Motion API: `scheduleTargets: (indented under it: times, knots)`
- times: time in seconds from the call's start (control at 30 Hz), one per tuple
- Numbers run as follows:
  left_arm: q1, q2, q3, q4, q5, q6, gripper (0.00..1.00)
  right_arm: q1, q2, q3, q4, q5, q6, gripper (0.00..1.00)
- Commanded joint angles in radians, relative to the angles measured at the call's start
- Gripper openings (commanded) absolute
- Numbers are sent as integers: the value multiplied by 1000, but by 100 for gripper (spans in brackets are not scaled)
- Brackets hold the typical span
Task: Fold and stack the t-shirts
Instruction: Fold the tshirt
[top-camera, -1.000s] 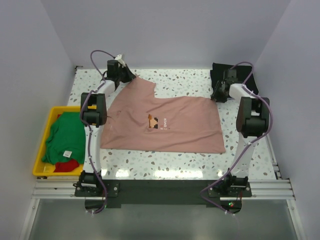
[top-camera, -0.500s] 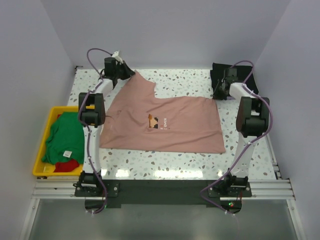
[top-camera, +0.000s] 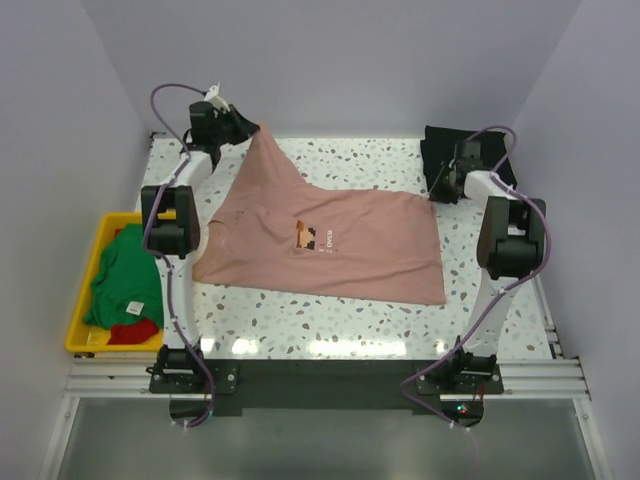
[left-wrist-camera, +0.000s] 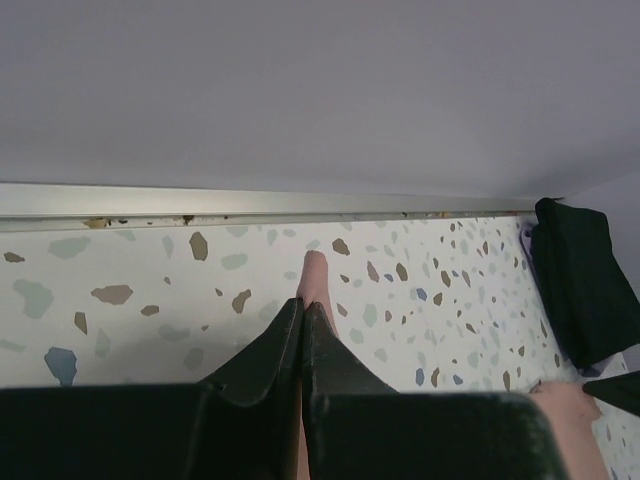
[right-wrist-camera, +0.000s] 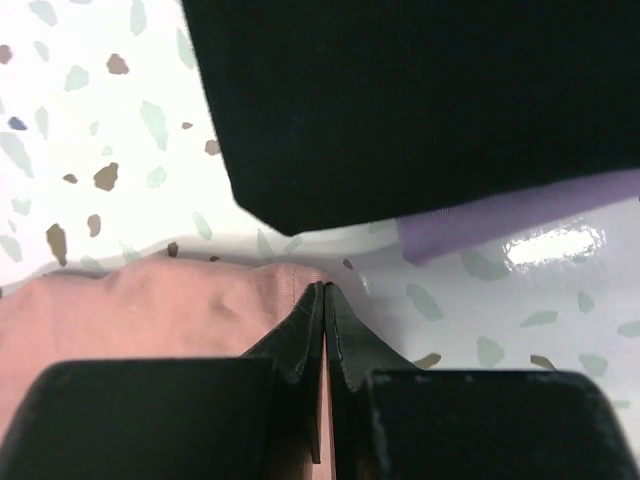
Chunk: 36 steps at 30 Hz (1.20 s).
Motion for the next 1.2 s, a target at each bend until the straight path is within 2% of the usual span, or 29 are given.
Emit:
scheduleTargets:
  times: [0.0, 0.63, 1.17]
  knots:
    - [33, -99, -34, 77, 27, -10, 0, -8, -122, -45, 92, -27, 18, 0]
    - [88, -377, -453, 201, 39, -45, 0, -14, -326, -286, 167, -17, 84, 0]
    - [114, -662, -784, 148, -80, -99, 0, -21, -498, -479, 115, 61, 146, 0]
